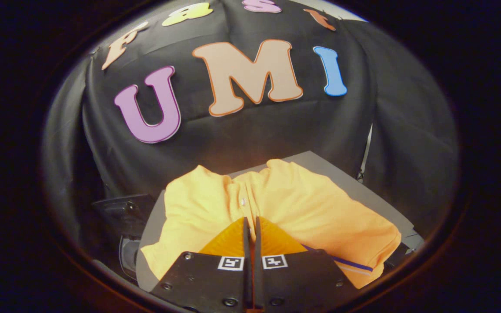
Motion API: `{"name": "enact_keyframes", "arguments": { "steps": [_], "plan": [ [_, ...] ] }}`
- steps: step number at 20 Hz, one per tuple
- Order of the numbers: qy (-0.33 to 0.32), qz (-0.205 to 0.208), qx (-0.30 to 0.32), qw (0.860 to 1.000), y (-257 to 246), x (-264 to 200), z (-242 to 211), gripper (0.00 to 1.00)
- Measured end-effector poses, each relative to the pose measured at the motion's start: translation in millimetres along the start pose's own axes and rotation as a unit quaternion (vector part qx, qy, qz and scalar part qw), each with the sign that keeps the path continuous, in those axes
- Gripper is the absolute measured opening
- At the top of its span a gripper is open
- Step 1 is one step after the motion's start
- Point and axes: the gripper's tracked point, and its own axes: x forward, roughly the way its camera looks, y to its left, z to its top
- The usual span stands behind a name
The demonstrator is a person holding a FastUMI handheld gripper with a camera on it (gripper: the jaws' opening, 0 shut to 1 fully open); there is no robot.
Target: Put the clothes into the washing machine and then close the washing machine lid.
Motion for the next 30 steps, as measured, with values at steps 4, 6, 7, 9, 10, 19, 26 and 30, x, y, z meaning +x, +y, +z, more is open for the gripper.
{"name": "enact_keyframes", "arguments": {
  "steps": [4,6,7,9,10,19,26,30],
  "plan": [
    [-0.038,0.012,-0.009,0.999,28.3,-32.6,19.0,0.01],
    [-0.057,0.035,0.001,0.998,49.0,-45.5,29.5,0.01],
    [-0.071,0.047,0.006,0.996,60.8,-52.5,35.8,0.01],
    [-0.089,0.066,0.019,0.994,84.4,-63.0,42.2,0.01],
    [-0.094,0.073,0.024,0.993,95.6,-67.4,42.6,0.01],
    [-0.105,0.130,0.014,0.986,197.0,-93.2,37.7,0.01],
    [-0.105,0.183,0.015,0.977,278.3,-108.1,31.7,0.01],
    [-0.112,0.197,0.018,0.974,310.8,-114.5,32.2,0.01]
  ]
}}
